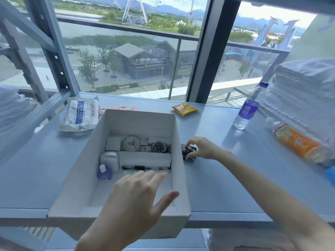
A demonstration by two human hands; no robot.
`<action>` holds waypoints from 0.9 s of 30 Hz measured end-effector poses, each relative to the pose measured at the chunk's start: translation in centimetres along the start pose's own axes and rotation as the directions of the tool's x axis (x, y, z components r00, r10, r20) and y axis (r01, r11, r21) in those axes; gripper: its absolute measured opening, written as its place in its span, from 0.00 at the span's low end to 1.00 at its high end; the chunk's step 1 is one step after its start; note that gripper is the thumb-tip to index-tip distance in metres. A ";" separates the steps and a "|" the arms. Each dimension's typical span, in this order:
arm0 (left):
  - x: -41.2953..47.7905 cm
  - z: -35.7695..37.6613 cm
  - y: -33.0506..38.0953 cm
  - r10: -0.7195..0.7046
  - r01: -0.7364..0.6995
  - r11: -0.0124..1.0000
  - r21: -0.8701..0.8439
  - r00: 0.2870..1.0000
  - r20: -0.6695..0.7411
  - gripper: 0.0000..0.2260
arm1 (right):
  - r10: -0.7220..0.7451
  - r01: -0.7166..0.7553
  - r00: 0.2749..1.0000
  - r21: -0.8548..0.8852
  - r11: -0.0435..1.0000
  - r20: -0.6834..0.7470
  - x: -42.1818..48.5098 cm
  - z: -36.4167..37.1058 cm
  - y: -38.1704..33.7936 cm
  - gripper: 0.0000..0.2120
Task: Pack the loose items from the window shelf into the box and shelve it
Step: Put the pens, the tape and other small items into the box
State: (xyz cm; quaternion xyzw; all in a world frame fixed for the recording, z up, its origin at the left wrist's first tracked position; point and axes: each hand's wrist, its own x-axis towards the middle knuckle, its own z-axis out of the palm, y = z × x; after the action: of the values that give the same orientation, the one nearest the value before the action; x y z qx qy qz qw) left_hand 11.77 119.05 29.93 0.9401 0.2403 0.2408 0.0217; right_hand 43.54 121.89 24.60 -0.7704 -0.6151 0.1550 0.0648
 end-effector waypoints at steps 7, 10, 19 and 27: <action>0.2 0.5 1.2 -0.025 0.025 1.000 0.011 1.000 0.012 0.28 | 0.006 -0.004 0.999 -0.066 0.998 0.033 -0.7 0.4 0.1 0.23; -0.1 0.1 1.3 -0.005 0.004 0.999 0.041 1.000 0.023 0.28 | 0.030 -0.039 0.996 -0.118 0.992 -0.080 -1.2 -1.4 0.0 0.20; -1.8 -3.4 -3.6 -0.090 0.088 0.992 0.089 0.996 0.017 0.37 | -0.387 0.432 0.850 0.053 0.900 -0.356 -2.7 -9.5 -11.1 0.17; -3.6 -2.4 -5.2 -0.084 0.083 0.995 0.063 0.996 0.012 0.28 | -0.165 0.268 0.961 -0.590 0.762 0.224 2.6 -3.9 -15.8 0.21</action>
State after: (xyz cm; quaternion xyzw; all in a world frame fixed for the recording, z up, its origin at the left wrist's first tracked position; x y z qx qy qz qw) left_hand 5.61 121.80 29.66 0.9312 0.2866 0.2254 0.0041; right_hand 30.64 128.43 32.46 -0.6580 -0.7199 -0.0012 -0.2209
